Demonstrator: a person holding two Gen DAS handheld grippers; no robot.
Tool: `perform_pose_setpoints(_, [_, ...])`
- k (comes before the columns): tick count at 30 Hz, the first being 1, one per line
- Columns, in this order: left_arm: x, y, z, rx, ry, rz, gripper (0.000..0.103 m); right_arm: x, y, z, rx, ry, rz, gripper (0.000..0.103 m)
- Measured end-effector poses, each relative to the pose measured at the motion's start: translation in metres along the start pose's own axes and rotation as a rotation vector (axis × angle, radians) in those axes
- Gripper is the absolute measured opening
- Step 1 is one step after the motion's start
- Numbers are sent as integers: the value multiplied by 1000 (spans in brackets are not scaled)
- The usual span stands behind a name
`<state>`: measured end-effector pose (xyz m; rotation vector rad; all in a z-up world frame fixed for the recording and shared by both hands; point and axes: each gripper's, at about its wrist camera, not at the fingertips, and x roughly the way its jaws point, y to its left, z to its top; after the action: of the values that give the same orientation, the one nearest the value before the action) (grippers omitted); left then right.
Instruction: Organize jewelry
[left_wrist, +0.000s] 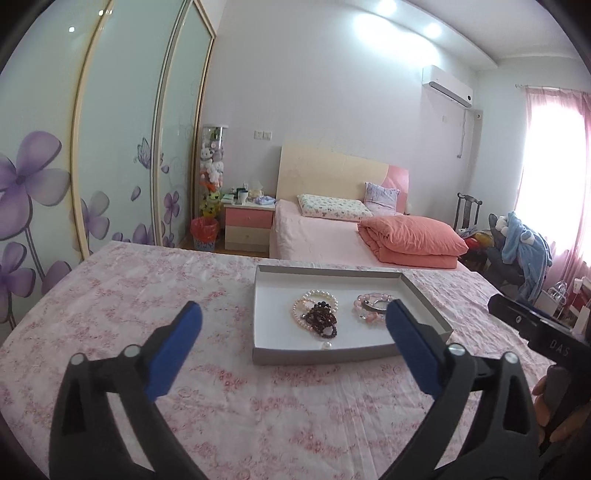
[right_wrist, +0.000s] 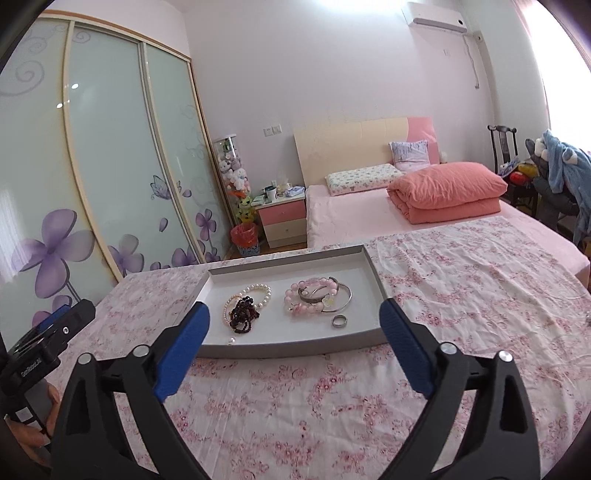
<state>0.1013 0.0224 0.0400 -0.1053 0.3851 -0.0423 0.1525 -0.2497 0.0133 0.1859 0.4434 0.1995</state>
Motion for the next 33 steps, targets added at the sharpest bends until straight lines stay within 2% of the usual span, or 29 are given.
perform_pose_setpoints(2, [-7,-3,-5,20,-7,22,99,-7,2,-5,-17,-11,-10,101])
perform_pose_setpoints(19, [-36,-11,-41,73,-32,102,99,-42,17,-45,-121,-63,-25,101])
perform_pose_setpoints(26, [-36,-13,-53,87,-33,110,99,-36,9,-60,-99,-32,-34,101])
perform_pose_setpoints(33, [-34,-13,-61,94,-24,111,99,-35,4,-61,-79,-23,-40,101])
